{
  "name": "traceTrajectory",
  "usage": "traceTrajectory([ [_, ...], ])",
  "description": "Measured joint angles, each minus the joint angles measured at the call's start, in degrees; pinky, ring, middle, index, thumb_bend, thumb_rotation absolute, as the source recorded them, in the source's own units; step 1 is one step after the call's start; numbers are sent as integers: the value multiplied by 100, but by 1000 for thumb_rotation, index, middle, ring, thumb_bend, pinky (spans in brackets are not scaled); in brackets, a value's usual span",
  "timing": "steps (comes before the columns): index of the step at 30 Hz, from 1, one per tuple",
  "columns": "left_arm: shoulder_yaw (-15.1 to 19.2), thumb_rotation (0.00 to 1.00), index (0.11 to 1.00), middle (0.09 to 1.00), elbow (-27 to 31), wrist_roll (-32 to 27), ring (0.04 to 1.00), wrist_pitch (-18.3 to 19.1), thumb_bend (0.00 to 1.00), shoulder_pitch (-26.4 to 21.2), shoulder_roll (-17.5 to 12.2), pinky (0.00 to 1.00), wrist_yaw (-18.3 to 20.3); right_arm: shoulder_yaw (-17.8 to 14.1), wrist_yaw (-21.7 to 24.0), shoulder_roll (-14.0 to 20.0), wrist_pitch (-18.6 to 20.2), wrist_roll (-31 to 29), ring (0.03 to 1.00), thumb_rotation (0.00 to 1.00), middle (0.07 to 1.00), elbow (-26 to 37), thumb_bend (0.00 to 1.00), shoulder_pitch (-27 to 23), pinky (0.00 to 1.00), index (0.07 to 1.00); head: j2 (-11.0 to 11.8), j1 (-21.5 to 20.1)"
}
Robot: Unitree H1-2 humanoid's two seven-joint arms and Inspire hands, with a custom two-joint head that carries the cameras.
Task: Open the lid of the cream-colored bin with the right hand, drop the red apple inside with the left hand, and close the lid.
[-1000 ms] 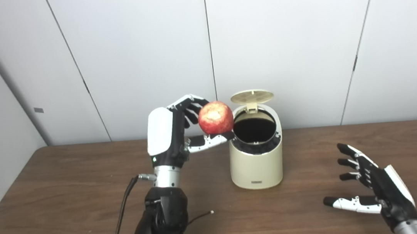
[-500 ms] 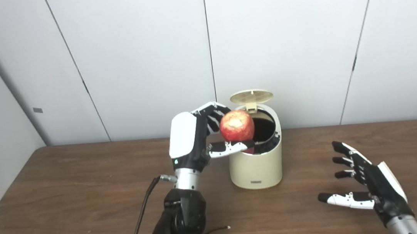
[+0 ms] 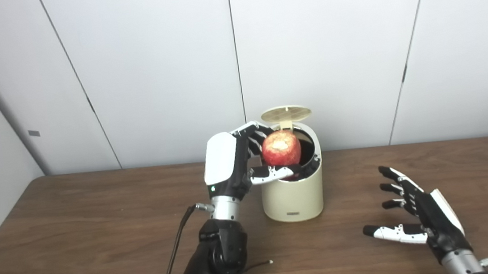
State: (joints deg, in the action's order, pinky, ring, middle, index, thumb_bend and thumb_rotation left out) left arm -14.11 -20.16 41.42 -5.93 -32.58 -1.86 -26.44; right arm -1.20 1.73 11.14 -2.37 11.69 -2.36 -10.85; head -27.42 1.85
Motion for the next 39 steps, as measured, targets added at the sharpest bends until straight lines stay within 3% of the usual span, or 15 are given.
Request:
traceTrajectory([
  [8,-72,0,507,447,-301,137,387,-15,524,-125,34,303,-369,-11,-41,0,-32,-7,835,97,917,5,739,4,662,873,-9,-53],
  [15,-308,0,530,469,-783,528,469,-177,521,-322,-44,366,-985,-11,-86,0,-48,-3,833,103,912,5,745,17,666,870,-44,-62],
  [16,-337,79,632,555,-799,580,506,-173,716,-332,-58,400,-1002,-12,-90,0,-48,-2,833,105,912,5,744,19,675,872,-44,-62],
  [19,-398,162,734,660,-802,723,588,-119,860,-340,-92,465,-1009,-11,-92,0,-48,1,840,118,915,5,747,22,686,879,-53,-62],
  [39,-407,199,730,637,-679,722,589,-19,893,-327,-114,473,-909,-7,-126,1,-65,-9,838,111,905,5,754,31,673,866,-88,-44],
])
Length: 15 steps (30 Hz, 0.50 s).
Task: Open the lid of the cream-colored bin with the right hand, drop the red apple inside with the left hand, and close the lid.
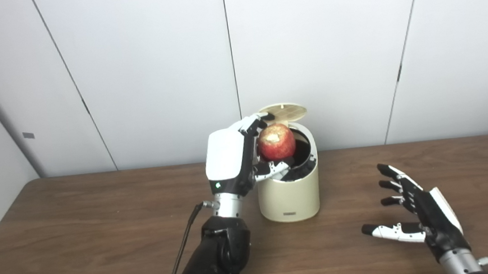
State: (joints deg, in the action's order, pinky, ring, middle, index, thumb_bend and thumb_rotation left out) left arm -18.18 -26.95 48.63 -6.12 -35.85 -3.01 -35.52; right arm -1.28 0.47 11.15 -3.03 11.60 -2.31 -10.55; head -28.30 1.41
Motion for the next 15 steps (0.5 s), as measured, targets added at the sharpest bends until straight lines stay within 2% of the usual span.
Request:
traceTrajectory([
  [15,20,297,706,639,407,-154,581,26,857,166,-85,466,167,36,-2,-2,-3,11,826,110,905,-7,746,-4,647,863,18,35],
])
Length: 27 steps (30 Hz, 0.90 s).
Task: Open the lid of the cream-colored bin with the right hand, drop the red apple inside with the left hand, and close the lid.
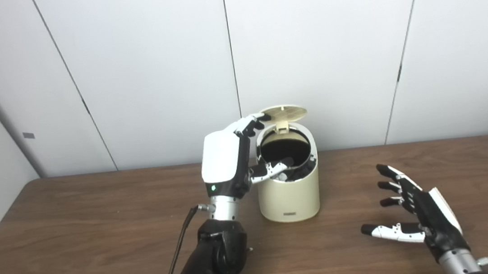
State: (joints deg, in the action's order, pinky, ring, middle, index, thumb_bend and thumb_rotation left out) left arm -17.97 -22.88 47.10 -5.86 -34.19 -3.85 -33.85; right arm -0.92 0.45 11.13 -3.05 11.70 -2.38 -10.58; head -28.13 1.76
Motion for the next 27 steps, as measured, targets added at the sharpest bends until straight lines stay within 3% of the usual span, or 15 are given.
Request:
traceTrajectory([
  [5,5,357,711,645,224,-24,580,-9,868,17,-18,469,65,40,-25,-1,0,108,821,107,909,2,745,-14,649,848,0,18],
  [10,19,348,709,642,310,-51,567,-22,871,35,-26,455,80,40,-36,-4,0,108,822,100,912,-10,747,-28,648,852,9,18],
  [13,39,352,705,639,322,-63,566,-39,817,40,-32,460,78,41,-36,-8,1,110,823,101,913,-10,744,-28,640,859,35,26],
  [15,89,353,690,630,322,-133,558,-134,721,50,-26,462,65,43,-36,-11,1,99,826,97,915,-10,741,-28,648,862,35,26],
  [19,418,354,667,625,348,-664,562,-460,612,141,92,466,21,41,-35,-12,2,56,827,71,918,-11,726,-27,644,867,61,35],
  [27,1029,260,691,661,838,-1607,606,-703,540,382,197,443,183,38,-36,-4,-1,16,825,126,911,-57,733,-27,663,870,70,79],
])
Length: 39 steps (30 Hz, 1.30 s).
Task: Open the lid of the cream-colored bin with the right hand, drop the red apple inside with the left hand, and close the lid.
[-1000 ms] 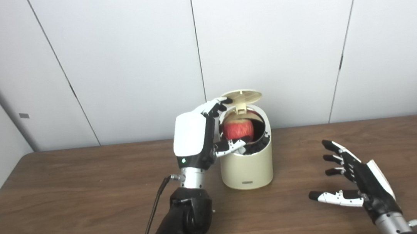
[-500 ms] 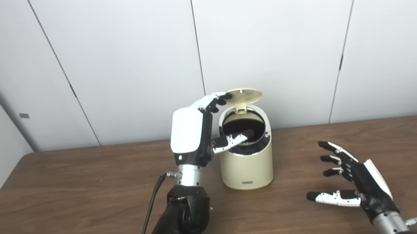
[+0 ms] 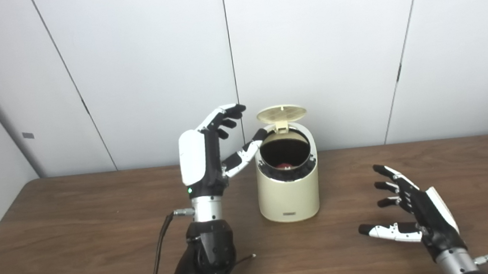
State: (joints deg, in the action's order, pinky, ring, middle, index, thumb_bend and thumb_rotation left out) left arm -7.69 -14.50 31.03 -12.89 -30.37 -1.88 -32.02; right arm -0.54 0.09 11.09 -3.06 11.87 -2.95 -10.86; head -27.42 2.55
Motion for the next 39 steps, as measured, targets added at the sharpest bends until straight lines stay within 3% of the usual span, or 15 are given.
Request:
traceTrajectory([
  [5,344,239,750,709,468,-1303,658,-47,523,191,-133,532,943,-6,2,32,1,-1,831,119,911,-36,728,-9,671,872,0,9],
  [11,569,252,778,731,604,-2232,664,-23,599,512,-417,537,1909,17,86,165,117,8,816,198,910,118,714,-146,695,874,9,9],
  [14,702,212,770,723,602,-2438,640,-23,600,611,-483,520,2113,45,136,192,216,73,805,228,895,306,686,-348,702,864,18,9],
  [18,826,272,760,709,484,-2669,633,-25,651,640,-543,494,2373,97,245,229,181,75,818,401,888,212,697,-770,730,865,35,0],
  [23,923,281,758,716,136,-2804,629,-130,682,832,-649,516,2644,230,474,493,275,301,812,503,885,347,711,-1365,708,867,61,-44],
  [32,946,124,759,694,-351,-2985,597,-410,603,1188,-599,486,2982,729,947,562,1279,946,833,579,869,1126,659,-2231,733,870,88,-97],
  [33,946,110,757,695,-412,-2985,597,-435,594,1218,-586,489,2995,782,1000,563,1420,1048,814,588,854,1145,659,-2322,692,849,79,-105],
  [39,944,5,748,695,-632,-3216,609,-849,572,1239,-542,514,3275,1029,1216,631,1590,1451,789,630,838,1073,684,-2770,641,819,88,-105],
])
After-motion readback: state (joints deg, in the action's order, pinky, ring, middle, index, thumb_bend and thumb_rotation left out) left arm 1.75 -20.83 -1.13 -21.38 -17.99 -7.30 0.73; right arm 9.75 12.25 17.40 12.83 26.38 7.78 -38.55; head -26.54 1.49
